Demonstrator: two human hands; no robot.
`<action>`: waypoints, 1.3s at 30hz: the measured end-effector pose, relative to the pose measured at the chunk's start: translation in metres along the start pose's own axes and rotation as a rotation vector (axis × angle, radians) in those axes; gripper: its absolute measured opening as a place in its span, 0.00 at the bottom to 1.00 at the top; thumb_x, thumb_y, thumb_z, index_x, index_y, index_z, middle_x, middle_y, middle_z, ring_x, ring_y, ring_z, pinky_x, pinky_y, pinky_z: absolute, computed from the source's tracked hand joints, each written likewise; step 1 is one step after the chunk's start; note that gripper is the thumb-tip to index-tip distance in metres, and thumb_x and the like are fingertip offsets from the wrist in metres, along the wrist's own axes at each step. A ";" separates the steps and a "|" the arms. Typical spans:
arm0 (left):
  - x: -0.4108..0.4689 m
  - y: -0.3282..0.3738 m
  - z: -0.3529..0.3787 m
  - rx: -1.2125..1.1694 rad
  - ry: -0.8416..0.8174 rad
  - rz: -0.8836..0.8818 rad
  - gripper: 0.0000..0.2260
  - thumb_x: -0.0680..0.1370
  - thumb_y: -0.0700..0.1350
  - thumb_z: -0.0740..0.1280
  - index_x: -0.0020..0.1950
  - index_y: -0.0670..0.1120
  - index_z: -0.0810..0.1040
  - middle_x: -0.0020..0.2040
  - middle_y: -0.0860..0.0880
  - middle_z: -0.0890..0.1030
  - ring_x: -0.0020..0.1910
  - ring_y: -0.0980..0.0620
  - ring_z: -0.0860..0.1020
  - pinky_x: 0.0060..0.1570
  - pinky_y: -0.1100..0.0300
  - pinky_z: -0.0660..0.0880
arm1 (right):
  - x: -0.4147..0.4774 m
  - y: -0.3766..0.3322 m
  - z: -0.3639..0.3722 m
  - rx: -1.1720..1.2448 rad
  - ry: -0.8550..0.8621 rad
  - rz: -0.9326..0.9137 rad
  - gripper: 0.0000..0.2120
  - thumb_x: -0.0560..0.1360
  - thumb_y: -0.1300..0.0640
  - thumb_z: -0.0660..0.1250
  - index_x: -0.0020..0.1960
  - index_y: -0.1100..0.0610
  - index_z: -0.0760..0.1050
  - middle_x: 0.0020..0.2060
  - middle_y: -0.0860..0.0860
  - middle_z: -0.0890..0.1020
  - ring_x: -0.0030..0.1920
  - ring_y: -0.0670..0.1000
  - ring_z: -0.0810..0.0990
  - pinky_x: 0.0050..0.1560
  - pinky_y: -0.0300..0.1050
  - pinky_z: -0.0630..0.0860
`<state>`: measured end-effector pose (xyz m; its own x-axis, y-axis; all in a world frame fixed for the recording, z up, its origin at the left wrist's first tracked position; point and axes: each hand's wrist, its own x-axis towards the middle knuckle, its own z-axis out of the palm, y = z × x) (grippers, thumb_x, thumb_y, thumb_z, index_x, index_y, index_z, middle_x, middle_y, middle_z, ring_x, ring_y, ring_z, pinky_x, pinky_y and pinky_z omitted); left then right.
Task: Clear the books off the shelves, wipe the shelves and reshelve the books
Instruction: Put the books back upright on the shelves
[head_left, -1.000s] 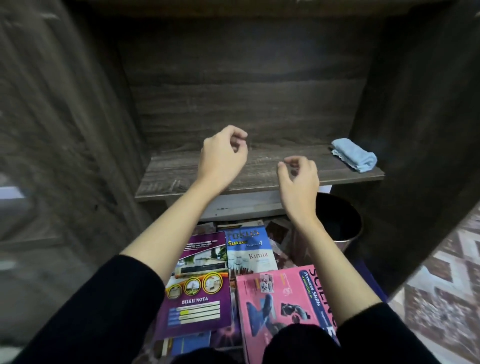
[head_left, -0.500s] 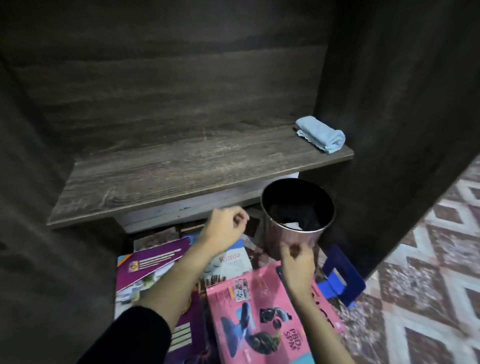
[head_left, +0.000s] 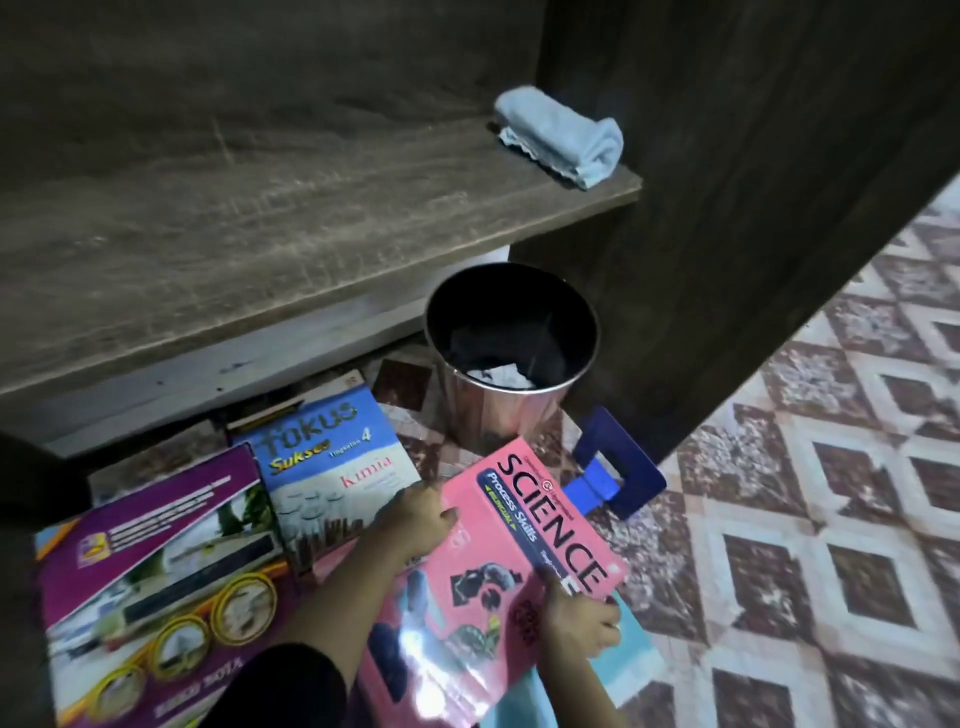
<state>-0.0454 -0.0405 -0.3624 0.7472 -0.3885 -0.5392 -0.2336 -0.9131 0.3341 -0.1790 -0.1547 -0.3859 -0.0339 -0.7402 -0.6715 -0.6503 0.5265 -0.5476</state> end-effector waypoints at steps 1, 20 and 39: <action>0.003 0.003 0.006 0.034 -0.005 0.002 0.23 0.79 0.55 0.60 0.69 0.43 0.67 0.63 0.39 0.75 0.62 0.41 0.73 0.60 0.53 0.71 | 0.004 0.005 0.004 0.002 -0.020 0.056 0.42 0.65 0.56 0.78 0.68 0.70 0.59 0.64 0.69 0.65 0.65 0.66 0.66 0.65 0.57 0.66; 0.034 0.009 0.004 -0.272 -0.032 -0.241 0.40 0.60 0.79 0.60 0.51 0.46 0.80 0.45 0.45 0.82 0.52 0.44 0.79 0.57 0.51 0.74 | 0.029 0.013 0.002 0.230 -0.166 0.206 0.32 0.63 0.43 0.78 0.48 0.70 0.74 0.36 0.55 0.76 0.38 0.56 0.76 0.44 0.51 0.77; -0.048 0.039 -0.051 -0.305 0.200 0.003 0.42 0.52 0.79 0.64 0.48 0.45 0.80 0.40 0.48 0.83 0.42 0.50 0.81 0.43 0.57 0.76 | -0.014 0.008 -0.021 0.604 -0.433 0.040 0.57 0.49 0.33 0.80 0.67 0.57 0.59 0.58 0.58 0.77 0.54 0.59 0.80 0.56 0.63 0.77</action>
<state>-0.0590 -0.0512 -0.2842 0.8606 -0.3316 -0.3865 -0.0621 -0.8216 0.5667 -0.1993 -0.1488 -0.3704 0.3342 -0.5502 -0.7653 -0.1202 0.7805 -0.6136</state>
